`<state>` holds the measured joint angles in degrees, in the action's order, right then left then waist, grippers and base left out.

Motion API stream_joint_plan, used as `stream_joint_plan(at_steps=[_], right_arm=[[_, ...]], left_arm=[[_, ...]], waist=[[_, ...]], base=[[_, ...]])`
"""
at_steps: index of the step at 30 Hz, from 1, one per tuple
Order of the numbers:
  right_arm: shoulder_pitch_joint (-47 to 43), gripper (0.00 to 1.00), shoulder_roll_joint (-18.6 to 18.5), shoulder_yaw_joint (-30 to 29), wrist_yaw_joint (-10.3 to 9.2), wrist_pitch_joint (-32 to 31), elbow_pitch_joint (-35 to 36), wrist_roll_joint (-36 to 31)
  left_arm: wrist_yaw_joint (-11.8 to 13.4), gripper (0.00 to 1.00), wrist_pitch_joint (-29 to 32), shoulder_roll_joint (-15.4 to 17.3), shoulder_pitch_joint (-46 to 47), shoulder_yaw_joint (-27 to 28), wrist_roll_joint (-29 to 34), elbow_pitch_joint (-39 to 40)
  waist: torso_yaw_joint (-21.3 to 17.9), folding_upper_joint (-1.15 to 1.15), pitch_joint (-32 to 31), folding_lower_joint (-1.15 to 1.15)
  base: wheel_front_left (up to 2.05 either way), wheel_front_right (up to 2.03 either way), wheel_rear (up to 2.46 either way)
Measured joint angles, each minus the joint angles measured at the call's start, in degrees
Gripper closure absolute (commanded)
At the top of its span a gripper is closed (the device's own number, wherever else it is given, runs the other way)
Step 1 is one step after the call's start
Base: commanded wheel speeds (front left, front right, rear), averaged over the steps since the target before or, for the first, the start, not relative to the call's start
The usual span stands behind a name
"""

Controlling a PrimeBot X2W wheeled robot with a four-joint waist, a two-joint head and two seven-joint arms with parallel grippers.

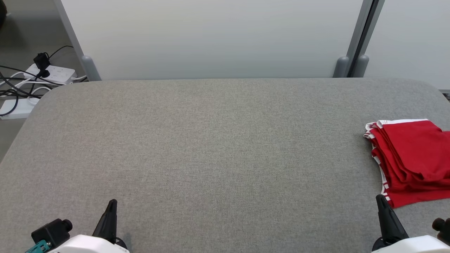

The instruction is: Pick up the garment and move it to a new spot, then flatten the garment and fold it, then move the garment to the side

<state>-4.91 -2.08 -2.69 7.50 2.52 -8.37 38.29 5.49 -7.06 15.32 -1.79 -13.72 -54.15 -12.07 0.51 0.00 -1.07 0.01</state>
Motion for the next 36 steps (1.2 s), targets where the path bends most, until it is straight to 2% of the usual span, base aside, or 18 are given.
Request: stream_joint_plan(at_steps=[36], right_arm=[[3.5, 1.0, -0.3, -1.0, -0.01, -3.1, -3.1, 23.2]], left_arm=[[-5.4, 1.0, 5.5, -5.4, 2.0, 7.5, -16.2, -1.5]], waist=[[-0.2, 0.0, 0.5, -0.01]], base=[[0.0, 0.0, 0.0]])
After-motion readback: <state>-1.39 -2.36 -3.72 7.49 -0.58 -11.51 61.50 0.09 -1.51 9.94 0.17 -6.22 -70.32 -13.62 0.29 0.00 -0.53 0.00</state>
